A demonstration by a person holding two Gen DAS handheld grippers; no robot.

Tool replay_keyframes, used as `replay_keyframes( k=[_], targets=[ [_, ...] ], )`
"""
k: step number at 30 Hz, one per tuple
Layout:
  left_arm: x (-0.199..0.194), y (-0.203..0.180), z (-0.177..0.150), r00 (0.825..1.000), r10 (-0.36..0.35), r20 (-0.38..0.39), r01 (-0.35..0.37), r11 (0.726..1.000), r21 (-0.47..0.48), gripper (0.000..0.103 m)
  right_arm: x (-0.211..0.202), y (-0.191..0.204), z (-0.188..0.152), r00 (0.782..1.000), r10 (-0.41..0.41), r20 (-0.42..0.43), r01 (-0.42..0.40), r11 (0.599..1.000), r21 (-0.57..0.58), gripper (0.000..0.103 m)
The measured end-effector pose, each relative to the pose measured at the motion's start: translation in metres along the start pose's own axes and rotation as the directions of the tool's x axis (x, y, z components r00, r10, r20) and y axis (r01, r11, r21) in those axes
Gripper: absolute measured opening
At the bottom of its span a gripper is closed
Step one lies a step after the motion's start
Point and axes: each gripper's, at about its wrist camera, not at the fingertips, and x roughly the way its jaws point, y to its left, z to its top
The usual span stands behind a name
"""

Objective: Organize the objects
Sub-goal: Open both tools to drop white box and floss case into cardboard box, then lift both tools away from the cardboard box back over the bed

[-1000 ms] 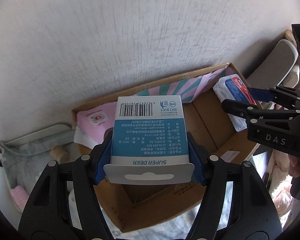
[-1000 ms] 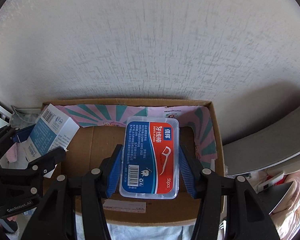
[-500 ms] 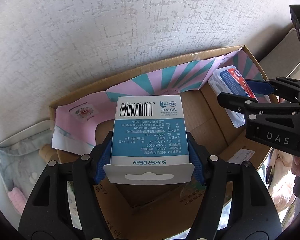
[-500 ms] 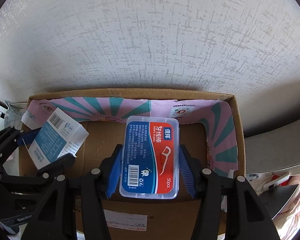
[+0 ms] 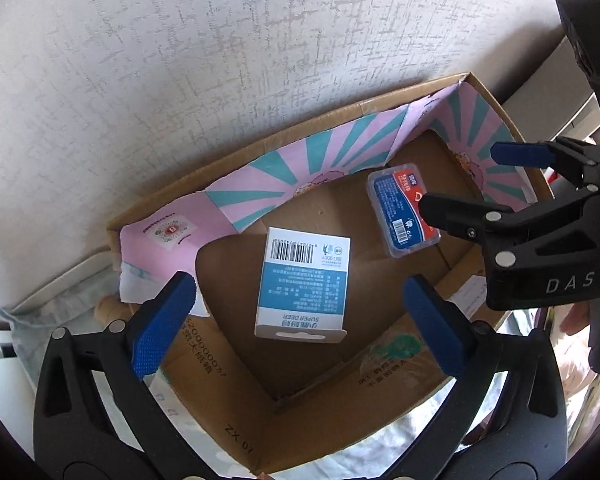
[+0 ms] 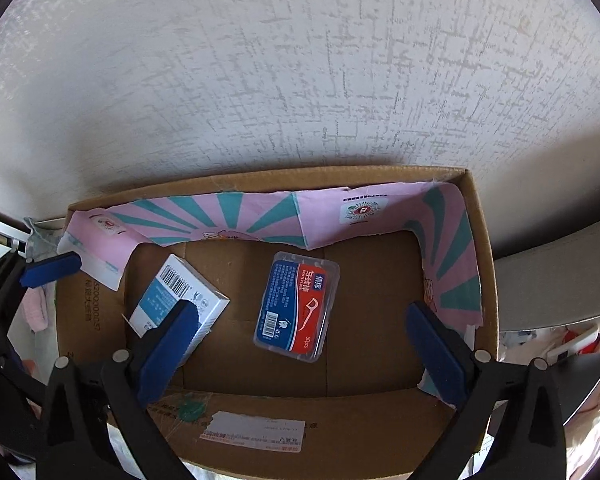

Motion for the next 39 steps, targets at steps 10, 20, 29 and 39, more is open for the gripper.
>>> replay_keyframes(
  k=[10,20,29,39],
  targets=[
    [-0.029,-0.005,-0.002,0.999,-0.018,0.039,0.019,1.0,-0.017,0.103,-0.019,-0.009,0.018,0.999,-0.041,0.036,0.041,0.999,-0.002,0.103],
    [-0.078,-0.007,-0.014,0.989,-0.029,0.147,0.034,0.999,-0.025,0.103,-0.059,0.011,0.011,0.989,-0.078,0.127,0.082,0.996,-0.024,0.103],
    [-0.151,-0.001,-0.04,0.953,0.015,0.302,0.005,0.998,-0.064,0.103,-0.124,0.053,-0.006,0.96,-0.059,0.273,0.087,0.992,-0.091,0.103],
    [-0.227,0.026,-0.095,0.887,0.112,0.448,-0.037,0.984,-0.173,0.103,-0.195,0.11,-0.045,0.879,0.012,0.477,0.075,0.984,-0.163,0.103]
  ],
)
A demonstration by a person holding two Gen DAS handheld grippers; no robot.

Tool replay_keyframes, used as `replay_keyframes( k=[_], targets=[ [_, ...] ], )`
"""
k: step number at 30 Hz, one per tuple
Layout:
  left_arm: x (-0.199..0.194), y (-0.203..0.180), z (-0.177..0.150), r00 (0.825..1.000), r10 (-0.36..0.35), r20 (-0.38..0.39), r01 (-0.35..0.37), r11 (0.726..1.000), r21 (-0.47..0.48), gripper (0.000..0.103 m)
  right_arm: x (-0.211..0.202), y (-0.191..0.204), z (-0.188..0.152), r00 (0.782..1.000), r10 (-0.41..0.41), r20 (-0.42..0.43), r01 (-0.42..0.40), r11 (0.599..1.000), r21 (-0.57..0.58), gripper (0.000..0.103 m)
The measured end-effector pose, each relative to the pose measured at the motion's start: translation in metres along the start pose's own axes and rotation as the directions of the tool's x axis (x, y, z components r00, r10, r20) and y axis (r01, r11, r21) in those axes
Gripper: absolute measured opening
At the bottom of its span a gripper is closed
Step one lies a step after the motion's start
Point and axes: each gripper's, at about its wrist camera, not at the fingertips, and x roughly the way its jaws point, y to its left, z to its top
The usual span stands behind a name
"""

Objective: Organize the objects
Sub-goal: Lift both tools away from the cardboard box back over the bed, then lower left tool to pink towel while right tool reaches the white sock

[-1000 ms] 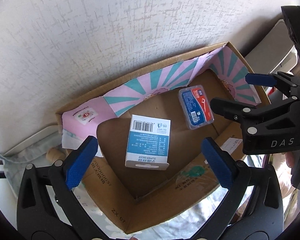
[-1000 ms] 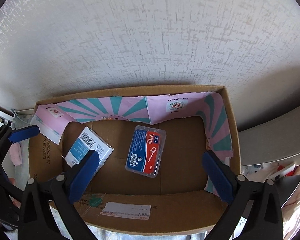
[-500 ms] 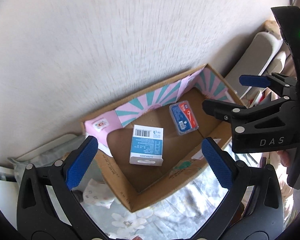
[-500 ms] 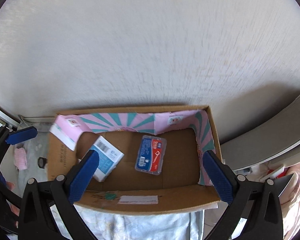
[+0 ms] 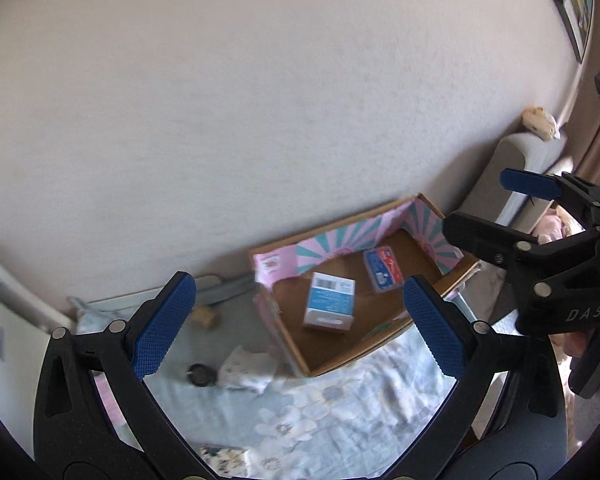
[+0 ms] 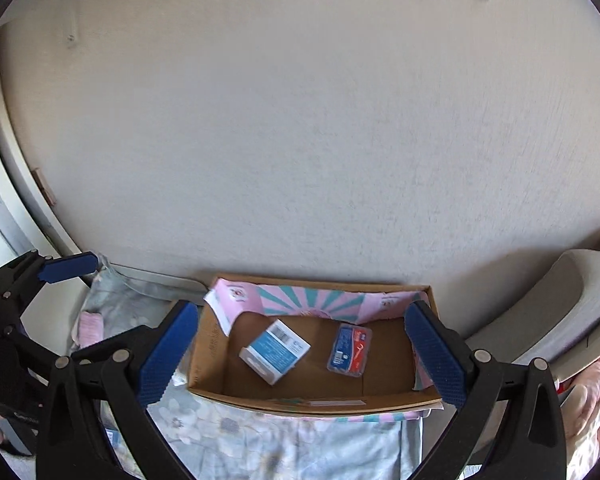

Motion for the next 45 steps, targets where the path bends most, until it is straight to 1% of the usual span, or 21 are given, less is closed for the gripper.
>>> replay_keyframes(
  k=[2,3,6,9,13,18,20,21,25,33,37,45],
  targets=[
    [-0.019,0.009,-0.006,1.0,-0.003,0.031,0.003,1.0,-0.017,0.103,-0.009,0.01,-0.002,1.0,0.013,0.028,-0.013,1.0,0.001,0.103],
    [-0.026,0.012,-0.008,0.999,0.013,0.044,-0.012,0.999,-0.035,0.103,-0.015,0.016,-0.004,0.999,0.023,0.042,-0.023,1.0,0.0,0.103],
    [-0.05,0.021,-0.019,0.995,0.048,0.082,-0.044,0.998,-0.049,0.103,-0.028,0.032,-0.009,0.997,0.025,0.077,-0.024,1.0,-0.012,0.103],
    [-0.072,0.029,-0.032,0.99,0.089,0.113,-0.082,0.994,-0.068,0.103,-0.042,0.046,-0.016,0.992,0.047,0.117,-0.046,0.999,-0.012,0.103],
    [-0.096,0.038,-0.054,0.978,0.137,0.156,-0.122,0.987,-0.102,0.103,-0.057,0.06,-0.026,0.984,0.089,0.157,-0.09,0.996,-0.002,0.103],
    [-0.118,0.048,-0.079,0.961,0.208,0.182,-0.183,0.972,-0.145,0.103,-0.075,0.073,-0.041,0.971,0.127,0.205,-0.131,0.991,0.006,0.103],
    [-0.124,0.053,-0.088,0.958,0.22,0.183,-0.19,0.967,-0.167,0.103,-0.078,0.077,-0.047,0.967,0.132,0.219,-0.135,0.991,0.002,0.103],
    [-0.125,0.055,-0.092,0.951,0.249,0.184,-0.211,0.956,-0.205,0.103,-0.081,0.08,-0.049,0.966,0.127,0.225,-0.129,0.992,-0.007,0.103],
    [-0.133,0.064,-0.106,0.948,0.265,0.176,-0.22,0.945,-0.241,0.103,-0.082,0.086,-0.055,0.967,0.112,0.23,-0.106,0.994,-0.037,0.103],
    [-0.147,0.081,-0.117,0.937,0.303,0.174,-0.245,0.925,-0.291,0.103,-0.083,0.098,-0.055,0.962,0.14,0.236,-0.124,0.989,-0.081,0.103],
    [-0.154,0.092,-0.122,0.928,0.333,0.169,-0.268,0.909,-0.32,0.103,-0.079,0.105,-0.054,0.959,0.168,0.227,-0.15,0.984,-0.095,0.103],
    [-0.15,0.115,-0.141,0.93,0.348,0.119,-0.279,0.878,-0.389,0.103,-0.061,0.127,-0.059,0.957,0.229,0.181,-0.21,0.971,-0.116,0.103]
  ],
)
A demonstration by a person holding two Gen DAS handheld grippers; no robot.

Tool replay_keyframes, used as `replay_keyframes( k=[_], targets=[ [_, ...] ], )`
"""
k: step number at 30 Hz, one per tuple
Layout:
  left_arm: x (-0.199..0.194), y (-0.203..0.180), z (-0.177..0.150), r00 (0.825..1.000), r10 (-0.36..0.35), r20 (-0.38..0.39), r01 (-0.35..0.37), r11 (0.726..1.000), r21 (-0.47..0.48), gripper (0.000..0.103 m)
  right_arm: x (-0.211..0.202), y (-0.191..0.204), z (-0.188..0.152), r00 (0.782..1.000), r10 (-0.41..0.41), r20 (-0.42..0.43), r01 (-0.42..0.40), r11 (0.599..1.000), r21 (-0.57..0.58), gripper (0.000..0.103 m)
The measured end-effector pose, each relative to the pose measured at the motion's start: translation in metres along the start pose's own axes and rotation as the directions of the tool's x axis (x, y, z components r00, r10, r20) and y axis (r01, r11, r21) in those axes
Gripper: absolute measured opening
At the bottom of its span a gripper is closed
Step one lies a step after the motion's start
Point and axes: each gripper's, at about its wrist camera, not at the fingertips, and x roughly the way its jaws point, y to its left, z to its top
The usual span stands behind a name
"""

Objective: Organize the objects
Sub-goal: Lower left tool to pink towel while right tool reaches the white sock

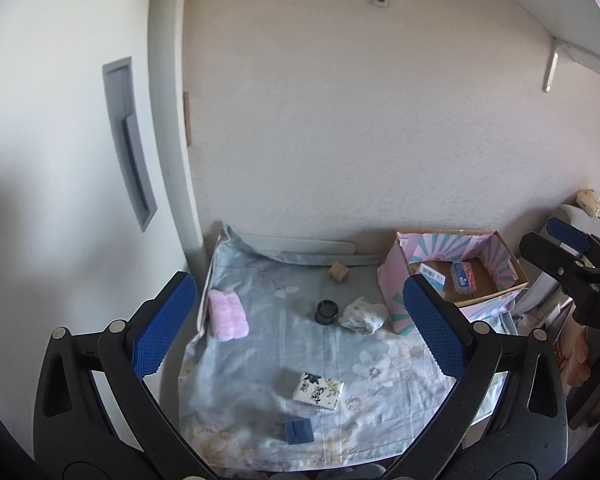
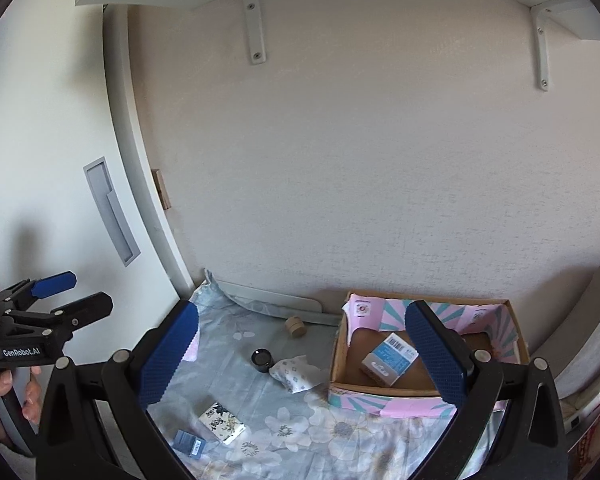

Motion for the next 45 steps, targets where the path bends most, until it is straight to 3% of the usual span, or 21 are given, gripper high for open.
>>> replay_keyframes(
  k=[7,19,31,35,45],
  targets=[
    [0.022,0.023,-0.018,0.999,0.026,-0.038,-0.027,0.999,-0.046,0.101,0.028,0.017,-0.012,0.999,0.022,-0.034,-0.023,1.0,-0.012,0.103],
    [0.094,0.06,-0.063,0.995,0.034,-0.095,-0.047,0.989,-0.14,0.097,0.096,0.031,-0.066,0.99,0.04,-0.132,-0.036,0.999,0.032,0.103],
    [0.166,0.08,-0.099,0.993,0.075,-0.088,-0.086,0.988,-0.131,0.088,0.162,0.039,-0.118,0.992,-0.026,-0.121,0.028,0.999,0.017,0.098],
    [0.187,0.083,-0.108,0.992,0.083,-0.098,-0.094,0.988,-0.122,0.086,0.182,0.042,-0.128,0.99,-0.059,-0.128,0.06,0.998,0.003,0.087],
    [0.216,0.09,-0.119,0.99,0.096,-0.106,-0.107,0.989,-0.103,0.085,0.209,0.036,-0.138,0.978,-0.15,-0.147,0.152,0.988,0.007,0.087]
  ],
)
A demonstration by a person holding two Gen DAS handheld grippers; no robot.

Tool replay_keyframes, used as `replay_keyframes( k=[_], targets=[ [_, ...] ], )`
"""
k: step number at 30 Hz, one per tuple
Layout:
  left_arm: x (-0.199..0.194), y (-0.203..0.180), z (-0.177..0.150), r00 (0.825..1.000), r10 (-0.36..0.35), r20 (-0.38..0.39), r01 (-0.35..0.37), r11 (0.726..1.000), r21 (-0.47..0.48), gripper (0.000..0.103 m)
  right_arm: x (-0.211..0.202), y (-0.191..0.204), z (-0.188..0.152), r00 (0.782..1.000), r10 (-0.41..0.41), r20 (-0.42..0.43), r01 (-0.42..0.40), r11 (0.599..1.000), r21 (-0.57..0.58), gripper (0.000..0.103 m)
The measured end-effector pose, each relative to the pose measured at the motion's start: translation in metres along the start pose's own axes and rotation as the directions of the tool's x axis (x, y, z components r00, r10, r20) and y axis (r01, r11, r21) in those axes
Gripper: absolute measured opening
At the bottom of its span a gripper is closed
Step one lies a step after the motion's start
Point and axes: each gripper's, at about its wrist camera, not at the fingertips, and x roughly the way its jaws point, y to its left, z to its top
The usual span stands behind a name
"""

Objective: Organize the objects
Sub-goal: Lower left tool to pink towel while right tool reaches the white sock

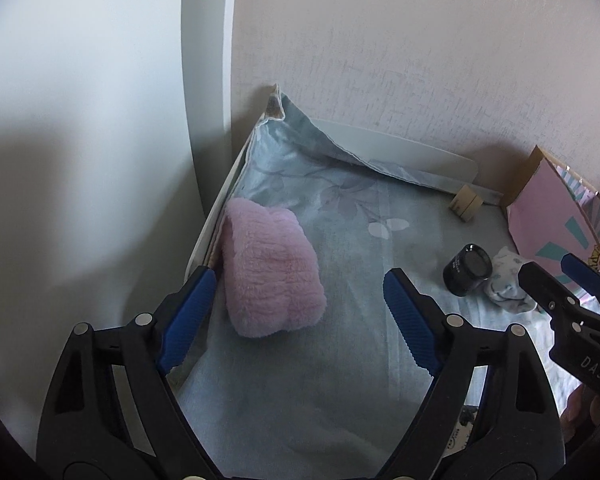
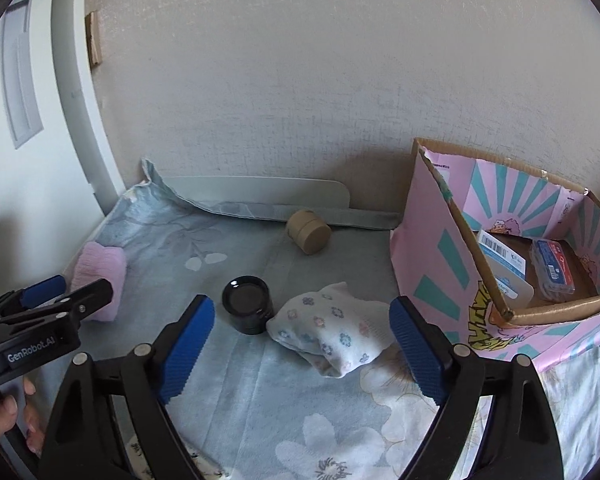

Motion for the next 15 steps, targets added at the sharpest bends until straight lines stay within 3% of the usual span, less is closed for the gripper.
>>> replay_keyframes(
  k=[3,15],
  targets=[
    [0.006,-0.001,0.0,1.0,0.001,-0.002,-0.001,1.0,0.011,0.076,0.009,-0.003,-0.001,1.0,-0.018,-0.019,0.018,1.0,0.005,0.087],
    [0.029,-0.007,0.001,0.999,0.047,-0.027,-0.045,0.997,0.055,0.071,0.034,-0.004,-0.006,0.996,-0.042,-0.072,0.043,0.999,0.01,0.087]
  ],
)
